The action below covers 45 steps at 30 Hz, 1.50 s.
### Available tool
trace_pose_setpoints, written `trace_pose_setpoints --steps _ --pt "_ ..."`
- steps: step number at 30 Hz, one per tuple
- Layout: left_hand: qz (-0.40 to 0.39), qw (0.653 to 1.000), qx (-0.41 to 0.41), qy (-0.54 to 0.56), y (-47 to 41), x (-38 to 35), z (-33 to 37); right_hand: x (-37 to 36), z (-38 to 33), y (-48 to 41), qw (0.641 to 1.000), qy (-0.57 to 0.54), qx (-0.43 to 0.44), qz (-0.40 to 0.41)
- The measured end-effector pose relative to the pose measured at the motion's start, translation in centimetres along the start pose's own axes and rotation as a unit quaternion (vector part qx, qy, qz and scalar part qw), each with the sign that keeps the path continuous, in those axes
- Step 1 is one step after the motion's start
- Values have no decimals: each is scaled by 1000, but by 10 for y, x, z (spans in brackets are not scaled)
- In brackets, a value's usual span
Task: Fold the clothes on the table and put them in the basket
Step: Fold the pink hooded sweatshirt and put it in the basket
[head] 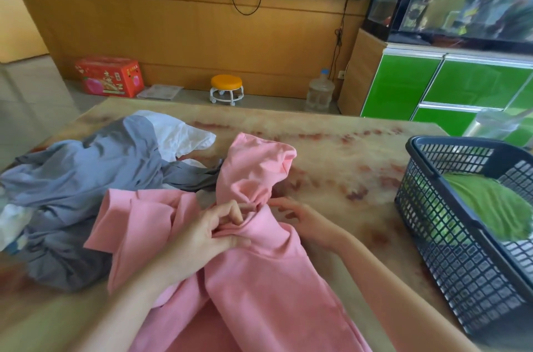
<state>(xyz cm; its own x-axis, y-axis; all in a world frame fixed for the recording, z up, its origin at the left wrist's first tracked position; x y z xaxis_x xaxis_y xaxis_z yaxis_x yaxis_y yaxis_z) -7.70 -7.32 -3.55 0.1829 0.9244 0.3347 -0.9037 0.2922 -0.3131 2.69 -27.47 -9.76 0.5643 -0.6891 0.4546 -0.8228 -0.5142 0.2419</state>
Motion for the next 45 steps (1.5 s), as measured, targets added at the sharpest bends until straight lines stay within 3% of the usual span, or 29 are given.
trace_pose_setpoints --steps 6,13,21,26,28,31,36,39,40,45 --pt "-51 997 30 -47 10 8 -8 15 11 -2 994 -113 0 9" --pt "4 979 7 -206 9 26 -4 59 -42 20 989 -130 73 12" --pt "104 949 -5 -298 2 46 7 74 -119 28 986 -24 151 71" --pt "130 919 -19 -371 -1 51 16 87 -159 35 968 121 159 154" --pt "130 921 -17 -368 1 47 10 91 -149 35 974 128 123 137" --pt "85 923 -4 -374 9 38 -6 78 -97 42 992 106 -10 73" --pt "57 942 -4 -330 15 34 -20 70 -26 88 992 -32 -119 -14" --pt "66 958 -12 -279 14 35 -21 59 -2 105 989 63 -128 -49" --pt "65 960 -12 -272 13 35 -20 56 7 103 989 89 -110 -33" --pt "78 959 -4 -274 13 33 -13 80 -15 116 985 -41 -2 166"
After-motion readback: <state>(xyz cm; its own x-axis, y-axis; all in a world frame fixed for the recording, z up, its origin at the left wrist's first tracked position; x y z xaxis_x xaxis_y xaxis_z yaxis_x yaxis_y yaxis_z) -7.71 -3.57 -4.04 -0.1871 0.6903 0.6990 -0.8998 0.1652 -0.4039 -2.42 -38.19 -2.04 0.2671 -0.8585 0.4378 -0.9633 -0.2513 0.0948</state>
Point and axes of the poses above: each hand's wrist, its own y-axis away from the middle knuckle, its own x-axis out of the back of the hand, z = x × y, the point moved 2 cm from there along -y, towards the middle knuckle, and after that the axes turned 12 degrees about -x, right-handed, at the moved point
